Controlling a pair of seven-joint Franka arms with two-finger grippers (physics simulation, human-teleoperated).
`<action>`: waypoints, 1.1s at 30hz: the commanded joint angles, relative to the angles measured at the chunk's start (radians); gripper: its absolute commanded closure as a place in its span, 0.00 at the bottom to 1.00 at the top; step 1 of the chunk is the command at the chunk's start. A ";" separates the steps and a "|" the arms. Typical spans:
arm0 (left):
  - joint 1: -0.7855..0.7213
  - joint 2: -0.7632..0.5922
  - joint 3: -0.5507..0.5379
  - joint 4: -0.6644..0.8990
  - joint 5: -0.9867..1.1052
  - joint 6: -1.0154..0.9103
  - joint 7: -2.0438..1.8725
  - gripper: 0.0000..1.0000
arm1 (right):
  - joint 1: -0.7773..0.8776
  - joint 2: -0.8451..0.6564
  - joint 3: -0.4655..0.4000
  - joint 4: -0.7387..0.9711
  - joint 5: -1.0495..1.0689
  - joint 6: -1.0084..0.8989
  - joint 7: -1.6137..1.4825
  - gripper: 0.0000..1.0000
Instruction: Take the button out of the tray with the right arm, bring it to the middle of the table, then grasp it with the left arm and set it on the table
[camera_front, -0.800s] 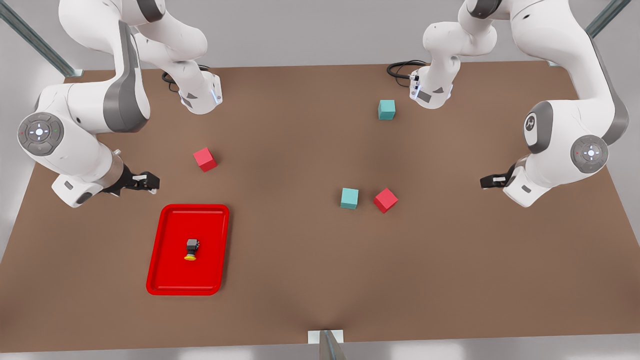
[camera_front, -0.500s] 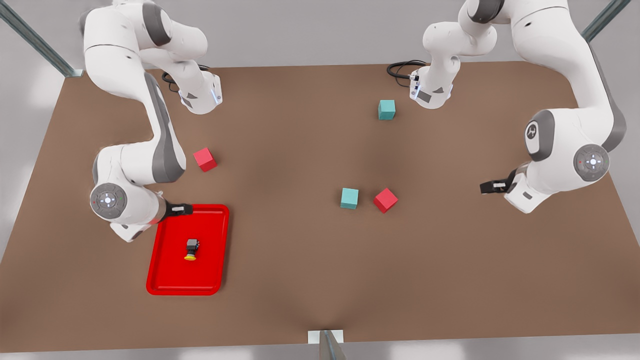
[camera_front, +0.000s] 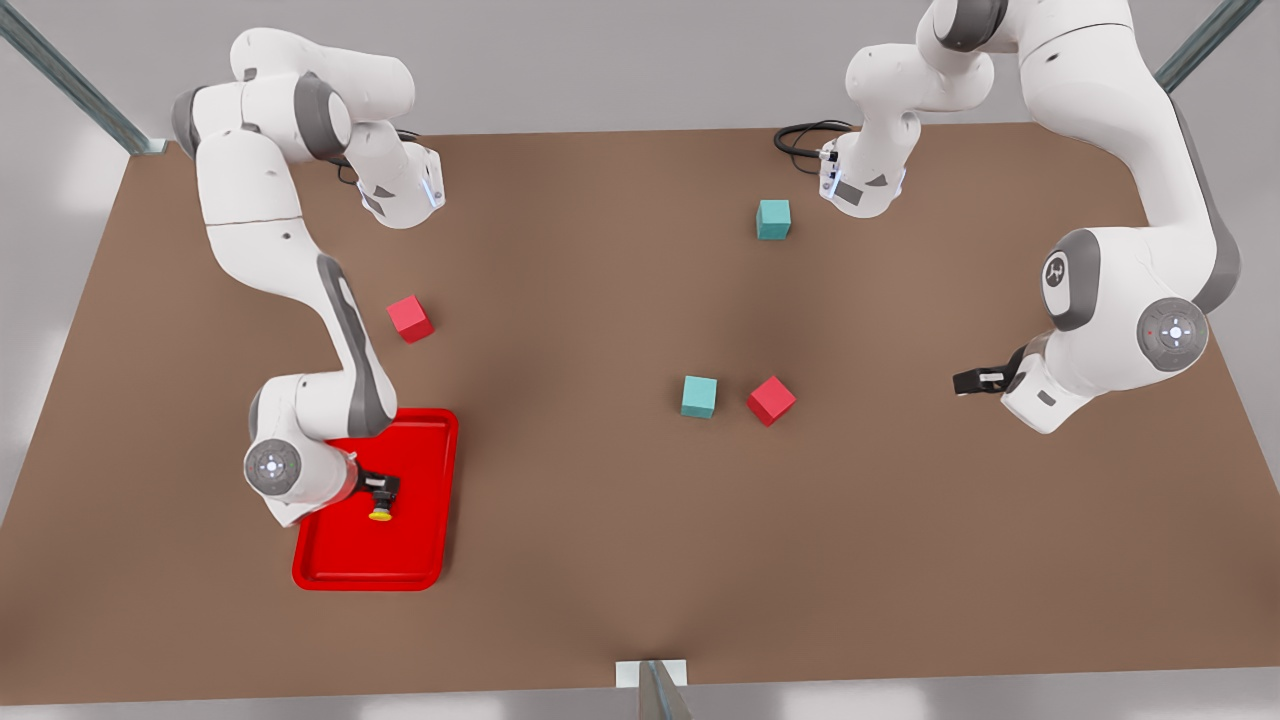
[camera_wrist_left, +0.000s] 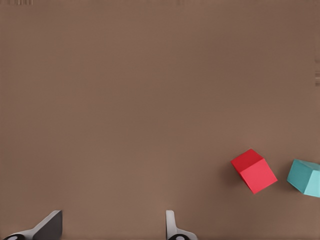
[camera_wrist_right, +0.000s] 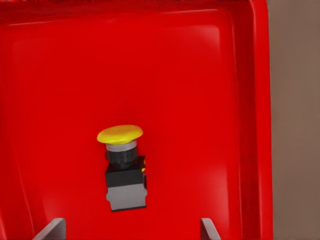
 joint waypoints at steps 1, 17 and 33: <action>0.000 -0.001 0.000 0.000 0.001 0.003 0.007 0.00 | 0.006 0.011 0.000 0.001 0.004 0.094 0.118 0.00; -0.001 0.019 0.000 0.000 0.002 0.016 0.007 0.00 | -0.003 0.059 0.000 -0.064 0.004 0.121 0.084 0.00; -0.001 0.019 0.000 0.000 0.001 0.016 0.007 0.00 | -0.006 0.066 0.000 -0.088 0.004 0.121 0.084 0.00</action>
